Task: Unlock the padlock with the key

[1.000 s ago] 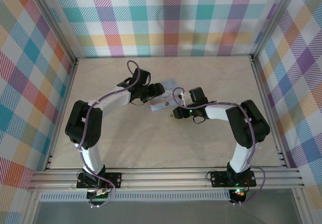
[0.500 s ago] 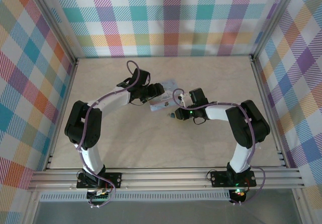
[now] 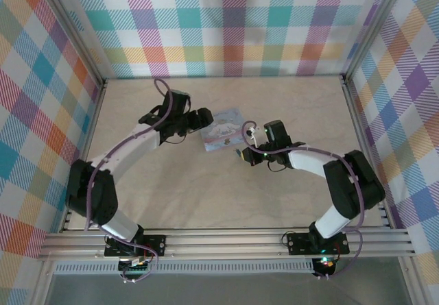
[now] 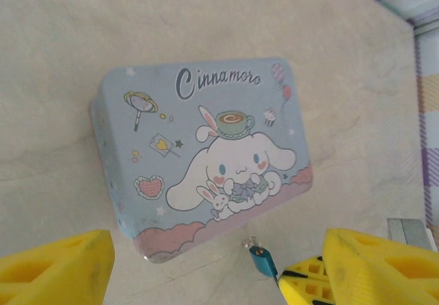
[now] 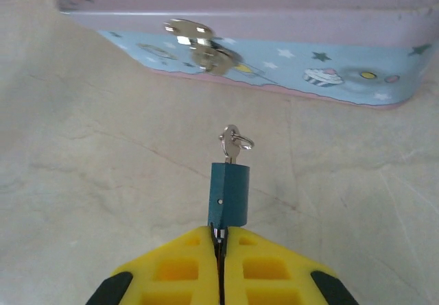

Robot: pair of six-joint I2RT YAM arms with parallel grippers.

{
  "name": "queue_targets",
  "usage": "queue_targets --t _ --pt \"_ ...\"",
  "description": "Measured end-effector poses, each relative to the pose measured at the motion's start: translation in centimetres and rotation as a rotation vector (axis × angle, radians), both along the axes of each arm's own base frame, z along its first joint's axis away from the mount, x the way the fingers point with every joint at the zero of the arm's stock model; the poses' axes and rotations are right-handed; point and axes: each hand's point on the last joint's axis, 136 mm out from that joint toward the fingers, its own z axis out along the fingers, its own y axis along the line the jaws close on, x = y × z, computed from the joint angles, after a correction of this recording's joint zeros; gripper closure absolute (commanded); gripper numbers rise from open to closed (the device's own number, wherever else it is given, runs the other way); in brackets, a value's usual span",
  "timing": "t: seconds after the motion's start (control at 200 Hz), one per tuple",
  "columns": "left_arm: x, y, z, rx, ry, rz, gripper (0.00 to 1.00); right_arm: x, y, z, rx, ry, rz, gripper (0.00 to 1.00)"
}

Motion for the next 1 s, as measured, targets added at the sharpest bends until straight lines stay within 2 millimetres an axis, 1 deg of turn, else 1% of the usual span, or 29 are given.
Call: queue_targets --t 0.13,0.215,0.275,0.355,0.435,0.535,0.63,0.79,1.0 --pt "-0.9 1.5 2.0 0.003 -0.054 0.022 0.18 -1.9 0.6 1.7 0.047 -0.006 0.024 0.96" --pt "-1.8 2.3 2.6 0.010 -0.066 0.031 0.17 -3.6 1.4 2.4 0.077 0.006 0.057 0.96" --pt "-2.4 2.7 2.8 0.014 -0.071 0.033 0.17 -5.1 2.0 2.5 0.088 0.027 0.083 0.96" --pt "-3.2 3.2 3.2 0.017 -0.088 0.032 0.17 -7.0 2.7 2.1 0.093 0.067 0.113 0.96" --pt "-4.1 3.7 3.4 0.023 -0.100 0.034 0.12 -8.8 3.2 1.4 0.090 0.113 0.136 0.96" --pt "-5.6 4.5 3.2 0.032 -0.116 0.035 0.05 -10.9 3.3 0.3 0.078 0.183 0.148 0.96" --pt "-6.8 5.3 2.9 0.043 -0.131 0.035 0.03 -12.4 3.1 -0.8 0.067 0.248 0.150 0.96" --pt "-7.9 6.0 2.8 0.048 -0.148 0.041 0.02 -13.9 2.6 -2.1 0.053 0.334 0.125 0.95" --pt "-8.2 6.2 2.3 0.055 -0.142 0.041 0.02 -14.1 2.0 -3.5 0.024 0.388 0.072 0.91"
